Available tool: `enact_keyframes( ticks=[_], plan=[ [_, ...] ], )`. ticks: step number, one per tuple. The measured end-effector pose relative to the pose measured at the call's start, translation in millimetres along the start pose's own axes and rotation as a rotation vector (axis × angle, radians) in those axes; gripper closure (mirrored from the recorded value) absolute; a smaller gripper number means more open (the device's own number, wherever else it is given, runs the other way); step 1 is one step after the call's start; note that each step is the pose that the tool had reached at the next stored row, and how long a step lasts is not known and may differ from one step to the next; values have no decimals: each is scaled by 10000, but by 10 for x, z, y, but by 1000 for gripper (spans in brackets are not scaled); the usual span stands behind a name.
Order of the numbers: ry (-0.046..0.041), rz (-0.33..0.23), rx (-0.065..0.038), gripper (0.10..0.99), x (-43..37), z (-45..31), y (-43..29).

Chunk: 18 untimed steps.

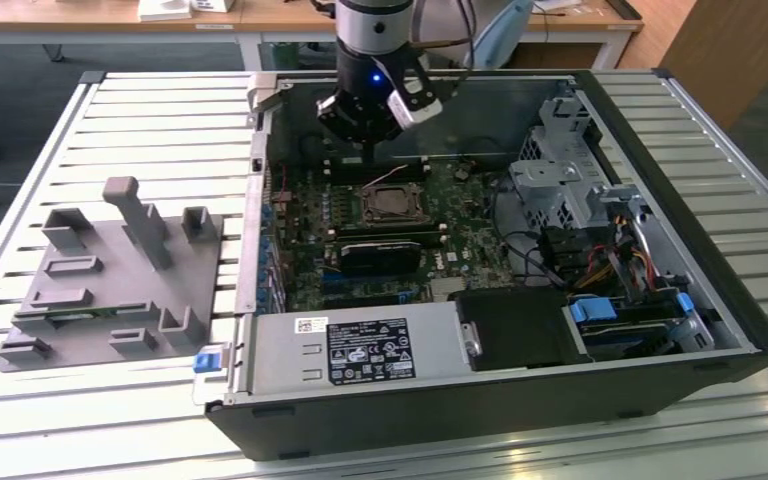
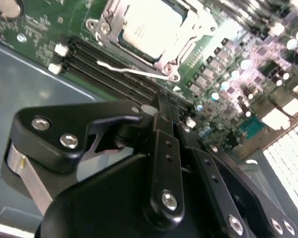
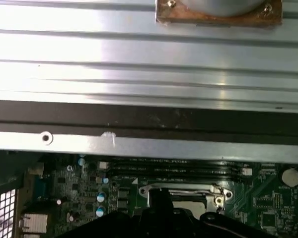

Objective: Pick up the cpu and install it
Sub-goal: 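Install the first cpu locking lever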

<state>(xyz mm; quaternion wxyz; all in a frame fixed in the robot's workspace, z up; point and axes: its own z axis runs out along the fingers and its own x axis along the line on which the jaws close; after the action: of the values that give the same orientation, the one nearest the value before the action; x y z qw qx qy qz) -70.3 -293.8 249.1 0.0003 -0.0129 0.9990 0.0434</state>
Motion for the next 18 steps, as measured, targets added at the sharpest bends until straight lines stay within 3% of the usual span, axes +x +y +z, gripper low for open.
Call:
enact_keyframes(
  ticks=[8, 12, 18],
  plan=[
    [4, -62, -9, 980, -83, 103, -11],
    [8, -145, -112, 980, -111, 145, -15],
    [19, -225, -44, 980, -169, 228, -13]
  ],
)
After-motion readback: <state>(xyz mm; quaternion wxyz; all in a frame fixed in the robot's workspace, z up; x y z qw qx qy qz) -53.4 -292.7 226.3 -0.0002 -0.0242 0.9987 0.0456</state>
